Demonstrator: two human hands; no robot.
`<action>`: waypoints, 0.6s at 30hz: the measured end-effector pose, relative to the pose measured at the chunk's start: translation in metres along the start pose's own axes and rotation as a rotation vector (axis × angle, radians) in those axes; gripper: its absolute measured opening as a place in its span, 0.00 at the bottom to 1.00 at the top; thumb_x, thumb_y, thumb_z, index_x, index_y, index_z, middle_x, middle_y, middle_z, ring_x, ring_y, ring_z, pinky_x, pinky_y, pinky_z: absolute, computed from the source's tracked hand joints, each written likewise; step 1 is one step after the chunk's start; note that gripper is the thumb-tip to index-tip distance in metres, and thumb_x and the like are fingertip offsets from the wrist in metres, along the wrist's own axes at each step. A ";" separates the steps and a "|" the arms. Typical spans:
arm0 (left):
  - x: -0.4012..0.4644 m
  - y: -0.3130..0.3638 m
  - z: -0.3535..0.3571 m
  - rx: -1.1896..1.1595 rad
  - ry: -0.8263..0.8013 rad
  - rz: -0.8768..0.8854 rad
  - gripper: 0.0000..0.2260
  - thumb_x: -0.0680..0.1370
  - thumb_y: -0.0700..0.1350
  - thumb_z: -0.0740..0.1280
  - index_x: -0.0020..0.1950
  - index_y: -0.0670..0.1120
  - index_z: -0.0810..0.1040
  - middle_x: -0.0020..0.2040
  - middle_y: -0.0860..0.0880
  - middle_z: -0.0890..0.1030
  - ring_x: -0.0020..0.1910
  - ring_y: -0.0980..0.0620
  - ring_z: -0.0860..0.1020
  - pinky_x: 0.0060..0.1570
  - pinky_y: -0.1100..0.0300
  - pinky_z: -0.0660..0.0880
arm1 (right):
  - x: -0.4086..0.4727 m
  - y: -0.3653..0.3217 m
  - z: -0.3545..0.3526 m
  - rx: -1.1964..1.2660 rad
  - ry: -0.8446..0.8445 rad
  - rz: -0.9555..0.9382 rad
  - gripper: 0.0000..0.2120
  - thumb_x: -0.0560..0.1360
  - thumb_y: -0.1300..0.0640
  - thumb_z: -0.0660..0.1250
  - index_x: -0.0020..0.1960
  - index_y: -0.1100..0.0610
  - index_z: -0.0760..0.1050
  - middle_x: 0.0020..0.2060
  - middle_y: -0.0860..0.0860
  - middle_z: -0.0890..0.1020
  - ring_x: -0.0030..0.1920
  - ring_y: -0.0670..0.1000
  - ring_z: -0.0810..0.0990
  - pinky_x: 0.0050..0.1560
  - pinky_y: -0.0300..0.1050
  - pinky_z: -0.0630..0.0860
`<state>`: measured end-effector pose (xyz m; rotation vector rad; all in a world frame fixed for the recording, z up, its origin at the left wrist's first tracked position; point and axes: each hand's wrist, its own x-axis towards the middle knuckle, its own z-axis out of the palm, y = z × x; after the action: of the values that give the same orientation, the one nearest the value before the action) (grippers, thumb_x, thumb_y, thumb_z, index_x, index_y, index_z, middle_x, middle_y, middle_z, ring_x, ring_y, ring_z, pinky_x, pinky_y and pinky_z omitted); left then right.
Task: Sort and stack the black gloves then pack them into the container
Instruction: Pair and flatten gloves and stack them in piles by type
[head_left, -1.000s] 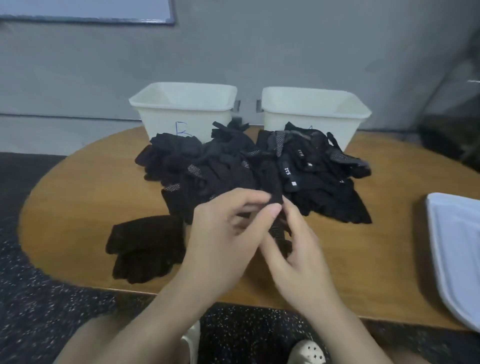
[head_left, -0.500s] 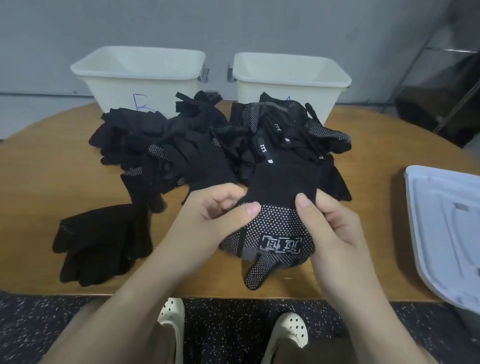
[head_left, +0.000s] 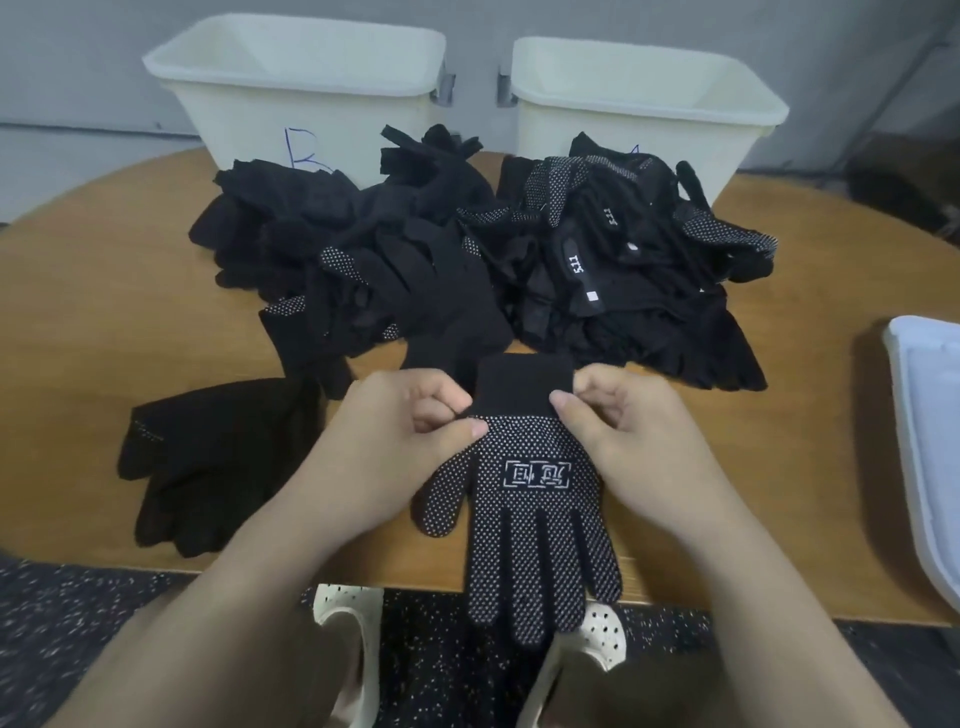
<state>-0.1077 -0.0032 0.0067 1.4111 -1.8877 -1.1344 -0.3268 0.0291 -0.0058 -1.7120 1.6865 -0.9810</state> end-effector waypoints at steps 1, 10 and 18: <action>0.001 -0.002 0.000 0.020 0.024 -0.002 0.02 0.77 0.46 0.75 0.46 0.50 0.83 0.37 0.57 0.86 0.32 0.63 0.82 0.31 0.68 0.75 | 0.005 0.002 0.003 -0.021 0.020 -0.001 0.18 0.81 0.55 0.68 0.34 0.52 0.69 0.25 0.41 0.72 0.29 0.45 0.70 0.33 0.37 0.64; 0.001 -0.008 0.002 0.091 0.083 0.011 0.14 0.73 0.55 0.77 0.55 0.59 0.78 0.40 0.58 0.85 0.38 0.61 0.84 0.57 0.48 0.81 | 0.022 0.002 0.023 -0.157 0.280 0.028 0.11 0.81 0.55 0.69 0.40 0.50 0.76 0.31 0.44 0.80 0.34 0.48 0.80 0.40 0.49 0.79; -0.014 -0.014 0.005 0.515 0.132 0.227 0.20 0.77 0.56 0.72 0.67 0.54 0.75 0.40 0.59 0.75 0.36 0.59 0.74 0.37 0.66 0.70 | 0.011 0.004 0.018 -0.250 0.314 0.015 0.03 0.81 0.53 0.69 0.49 0.50 0.80 0.37 0.39 0.79 0.39 0.43 0.79 0.45 0.46 0.80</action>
<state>-0.0996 0.0099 -0.0069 1.4313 -2.2694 -0.4489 -0.3151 0.0155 -0.0183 -1.7670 2.0960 -1.1175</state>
